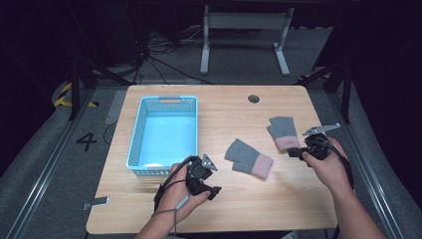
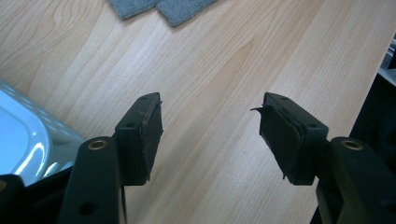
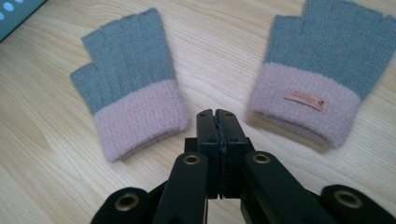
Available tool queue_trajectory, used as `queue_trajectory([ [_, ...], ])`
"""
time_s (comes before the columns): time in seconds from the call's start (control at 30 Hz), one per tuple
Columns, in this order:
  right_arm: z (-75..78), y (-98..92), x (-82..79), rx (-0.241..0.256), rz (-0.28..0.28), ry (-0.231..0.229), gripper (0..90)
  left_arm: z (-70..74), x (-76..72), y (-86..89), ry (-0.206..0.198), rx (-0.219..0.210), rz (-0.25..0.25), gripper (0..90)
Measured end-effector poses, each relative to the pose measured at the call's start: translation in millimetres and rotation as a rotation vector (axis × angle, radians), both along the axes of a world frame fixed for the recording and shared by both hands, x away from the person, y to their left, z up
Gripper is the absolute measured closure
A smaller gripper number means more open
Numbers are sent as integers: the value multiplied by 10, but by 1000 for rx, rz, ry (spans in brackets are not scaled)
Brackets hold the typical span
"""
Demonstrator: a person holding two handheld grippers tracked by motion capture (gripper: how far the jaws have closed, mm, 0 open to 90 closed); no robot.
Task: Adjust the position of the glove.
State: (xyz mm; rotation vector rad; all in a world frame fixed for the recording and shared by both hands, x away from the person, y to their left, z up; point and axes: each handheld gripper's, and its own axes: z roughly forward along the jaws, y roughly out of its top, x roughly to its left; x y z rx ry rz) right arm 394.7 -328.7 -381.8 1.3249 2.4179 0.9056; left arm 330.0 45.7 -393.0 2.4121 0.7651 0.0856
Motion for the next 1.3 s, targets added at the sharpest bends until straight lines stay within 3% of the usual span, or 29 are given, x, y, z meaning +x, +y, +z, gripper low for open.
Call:
queue_trajectory([
  [0.4,-1,289,-15,33,96,4,900,24,30,31,-4,-23,6,404],
  [0.73,-99,826,11,18,235,19,900,19,39,37,13,-25,-1,404],
  [1.3,-308,1339,146,6,338,60,899,19,49,63,26,-22,3,398],
])
